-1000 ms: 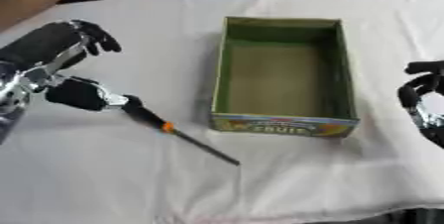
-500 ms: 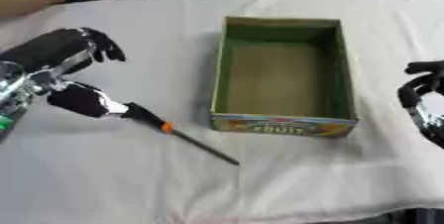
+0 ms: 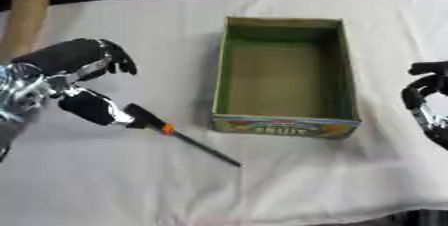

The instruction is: Pick up objects on the table and place them in the box.

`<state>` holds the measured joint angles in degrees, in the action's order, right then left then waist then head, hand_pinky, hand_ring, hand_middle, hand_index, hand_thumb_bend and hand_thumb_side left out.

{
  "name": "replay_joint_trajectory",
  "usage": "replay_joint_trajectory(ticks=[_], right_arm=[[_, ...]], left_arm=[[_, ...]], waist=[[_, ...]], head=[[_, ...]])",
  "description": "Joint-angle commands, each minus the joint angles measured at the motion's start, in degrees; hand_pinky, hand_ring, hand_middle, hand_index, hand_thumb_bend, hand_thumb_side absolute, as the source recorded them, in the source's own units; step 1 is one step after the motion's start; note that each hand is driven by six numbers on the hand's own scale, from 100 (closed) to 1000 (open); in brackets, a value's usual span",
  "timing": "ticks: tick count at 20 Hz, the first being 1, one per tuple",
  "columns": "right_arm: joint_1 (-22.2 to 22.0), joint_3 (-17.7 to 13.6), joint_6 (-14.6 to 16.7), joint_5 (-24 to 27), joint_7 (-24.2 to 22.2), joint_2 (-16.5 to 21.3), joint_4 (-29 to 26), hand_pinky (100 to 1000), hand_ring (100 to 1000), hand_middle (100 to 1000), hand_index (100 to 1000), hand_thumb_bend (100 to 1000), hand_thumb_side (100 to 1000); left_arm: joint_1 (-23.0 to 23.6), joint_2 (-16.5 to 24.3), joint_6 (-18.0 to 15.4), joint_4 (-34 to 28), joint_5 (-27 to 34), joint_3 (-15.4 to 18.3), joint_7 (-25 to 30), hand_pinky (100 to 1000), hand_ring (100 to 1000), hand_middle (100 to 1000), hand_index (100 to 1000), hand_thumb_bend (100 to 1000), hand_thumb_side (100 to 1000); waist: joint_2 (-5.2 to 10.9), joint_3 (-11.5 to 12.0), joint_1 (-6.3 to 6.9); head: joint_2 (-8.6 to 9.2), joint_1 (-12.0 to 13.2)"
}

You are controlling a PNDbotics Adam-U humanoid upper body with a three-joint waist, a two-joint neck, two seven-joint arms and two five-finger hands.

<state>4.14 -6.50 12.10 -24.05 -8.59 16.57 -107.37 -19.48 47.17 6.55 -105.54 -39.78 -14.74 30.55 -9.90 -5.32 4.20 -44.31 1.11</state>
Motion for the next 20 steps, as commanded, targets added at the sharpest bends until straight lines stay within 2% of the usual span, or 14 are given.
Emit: replay_joint_trajectory(ticks=[1, 20], right_arm=[[-0.06, 0.08, 0.11, 0.07, -0.16, 0.73, -1.01, 508, 591, 670, 782, 436, 665], [-0.19, 0.25, 0.19, 0.09, -0.32, 0.65, -1.16, 508, 591, 670, 783, 434, 667]], left_arm=[[-0.86, 1.56, -0.62, 0.05, 0.4, -0.05, 0.09, 684, 693, 666, 757, 859, 513], [-2.39, 1.22, -2.63, 2.82, 2.34, -3.17, 1.46, 675, 681, 634, 734, 790, 491]], waist=[[0.71, -0.04, -0.1], [0.74, -0.34, -0.08]], head=[[0.19, 0.58], [0.19, 0.76]])
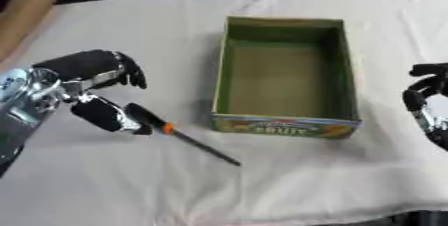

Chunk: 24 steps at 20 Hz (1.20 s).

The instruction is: Pick up objects on the table and place them in the box.

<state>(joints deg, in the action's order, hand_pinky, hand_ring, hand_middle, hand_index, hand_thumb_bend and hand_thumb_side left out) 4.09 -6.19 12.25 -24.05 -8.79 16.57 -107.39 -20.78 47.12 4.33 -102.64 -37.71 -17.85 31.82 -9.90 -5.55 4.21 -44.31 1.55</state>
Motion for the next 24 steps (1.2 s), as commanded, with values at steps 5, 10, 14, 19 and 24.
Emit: replay_joint_trajectory(ticks=[5, 10, 14, 19, 24], right_arm=[[-0.17, -0.03, 0.06, 0.1, -0.17, 0.65, -1.22, 508, 591, 670, 783, 434, 666], [-0.23, 0.02, 0.08, 0.11, -0.22, 0.65, -1.29, 508, 591, 670, 782, 433, 666], [-0.29, 0.03, 0.08, 0.11, -0.24, 0.66, -1.33, 508, 591, 670, 783, 434, 666], [-0.35, 0.03, 0.09, 0.11, -0.22, 0.65, -1.4, 508, 590, 669, 783, 432, 667], [-0.4, 0.02, 0.09, 0.1, -0.22, 0.63, -1.48, 508, 591, 669, 783, 432, 667]], left_arm=[[-2.03, 1.34, -1.37, 1.1, 0.51, -1.79, 1.2, 675, 681, 632, 733, 781, 487], [-2.87, 1.49, -2.06, 2.41, 1.05, -3.08, 1.97, 670, 676, 625, 726, 767, 479], [-3.35, 1.56, -2.4, 3.17, 1.54, -3.73, 2.33, 669, 676, 623, 723, 756, 479], [-3.67, 1.66, -2.69, 3.52, 1.51, -4.08, 2.55, 669, 676, 623, 722, 748, 478], [-3.74, 1.68, -3.0, 4.14, 0.84, -4.42, 2.74, 670, 677, 619, 717, 736, 472]], waist=[[0.75, -0.24, -0.05], [0.78, -0.34, -0.01], [0.78, -0.38, 0.0], [0.82, -0.43, 0.02], [0.86, -0.48, 0.02]], head=[[0.19, 0.41], [0.19, 0.5], [0.19, 0.57], [0.19, 0.5], [0.19, 0.44]])
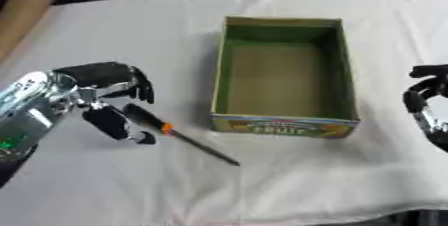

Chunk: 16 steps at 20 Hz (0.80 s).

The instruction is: Pick up objects on the table and place them in the box.

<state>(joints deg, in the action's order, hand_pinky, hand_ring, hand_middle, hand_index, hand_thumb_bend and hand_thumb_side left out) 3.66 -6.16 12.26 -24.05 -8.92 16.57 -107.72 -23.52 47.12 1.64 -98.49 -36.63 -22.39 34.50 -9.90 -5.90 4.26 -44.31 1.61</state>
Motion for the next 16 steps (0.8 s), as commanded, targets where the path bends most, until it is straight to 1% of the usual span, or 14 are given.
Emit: replay_joint_trajectory(ticks=[1, 6, 12, 16], right_arm=[[0.03, -0.01, 0.08, 0.09, -0.09, 0.62, -1.17, 508, 591, 670, 783, 432, 667], [-0.04, 0.01, 0.09, 0.09, -0.13, 0.61, -1.23, 508, 591, 670, 783, 431, 667], [-0.1, 0.01, 0.08, 0.1, -0.11, 0.58, -1.31, 508, 591, 668, 783, 428, 668], [-0.14, 0.03, 0.09, 0.11, -0.13, 0.54, -1.37, 509, 591, 668, 783, 428, 668]], left_arm=[[-1.01, 1.68, -0.44, 0.21, -0.38, -0.01, 0.14, 671, 678, 619, 716, 736, 472], [-0.64, 1.49, -1.11, 1.19, -2.01, -0.29, -0.04, 671, 679, 615, 711, 733, 467], [-0.43, 0.64, -1.57, 2.29, -5.87, -0.19, -1.44, 668, 674, 600, 697, 728, 456], [-0.47, 0.06, -2.1, 3.38, -7.41, -0.53, -2.11, 667, 669, 591, 688, 708, 449]], waist=[[0.85, -0.14, -0.02], [0.76, -0.1, -0.03], [0.74, -0.03, -0.13], [0.73, -0.04, -0.17]], head=[[0.19, 0.4], [0.19, 0.47], [0.19, 0.46], [0.19, 0.51]])
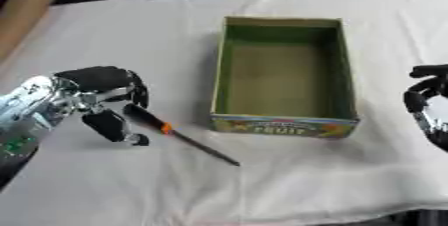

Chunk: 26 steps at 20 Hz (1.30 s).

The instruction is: Pick up objects on the table and place them in the box.

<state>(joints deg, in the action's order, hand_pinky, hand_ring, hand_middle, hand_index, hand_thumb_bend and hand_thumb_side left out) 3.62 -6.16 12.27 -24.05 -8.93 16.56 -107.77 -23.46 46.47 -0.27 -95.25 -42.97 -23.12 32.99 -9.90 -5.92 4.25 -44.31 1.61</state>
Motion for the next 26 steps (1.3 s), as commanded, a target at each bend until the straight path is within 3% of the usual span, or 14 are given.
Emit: replay_joint_trajectory(ticks=[1, 10, 11, 26], right_arm=[[-0.1, 0.03, 0.09, 0.12, -0.14, 0.53, -1.33, 508, 591, 668, 783, 428, 668], [-0.16, 0.05, 0.08, 0.12, -0.14, 0.39, -1.46, 508, 590, 668, 783, 432, 672], [-0.16, 0.06, 0.08, 0.13, -0.15, 0.39, -1.48, 508, 590, 668, 783, 426, 669], [-0.36, 0.09, 0.08, 0.1, -0.13, 0.3, -1.7, 509, 590, 668, 783, 422, 671]], left_arm=[[-0.55, 0.55, -0.34, 0.38, -1.35, 0.09, -0.75, 666, 667, 590, 686, 702, 448], [-0.71, -1.06, -0.66, 1.8, -2.77, -0.71, -2.15, 657, 651, 574, 672, 713, 442], [-0.73, -1.18, -0.7, 1.92, -2.86, -0.81, -2.26, 656, 648, 571, 670, 682, 440], [-1.1, -1.99, -1.37, 3.91, -4.68, -1.6, -3.61, 633, 604, 537, 635, 653, 418]], waist=[[0.72, -0.03, -0.16], [0.67, -0.19, -0.18], [0.68, -0.2, -0.19], [0.67, -0.29, -0.22]], head=[[0.19, 0.49], [0.19, 0.6], [0.19, 0.62], [0.19, 0.78]])
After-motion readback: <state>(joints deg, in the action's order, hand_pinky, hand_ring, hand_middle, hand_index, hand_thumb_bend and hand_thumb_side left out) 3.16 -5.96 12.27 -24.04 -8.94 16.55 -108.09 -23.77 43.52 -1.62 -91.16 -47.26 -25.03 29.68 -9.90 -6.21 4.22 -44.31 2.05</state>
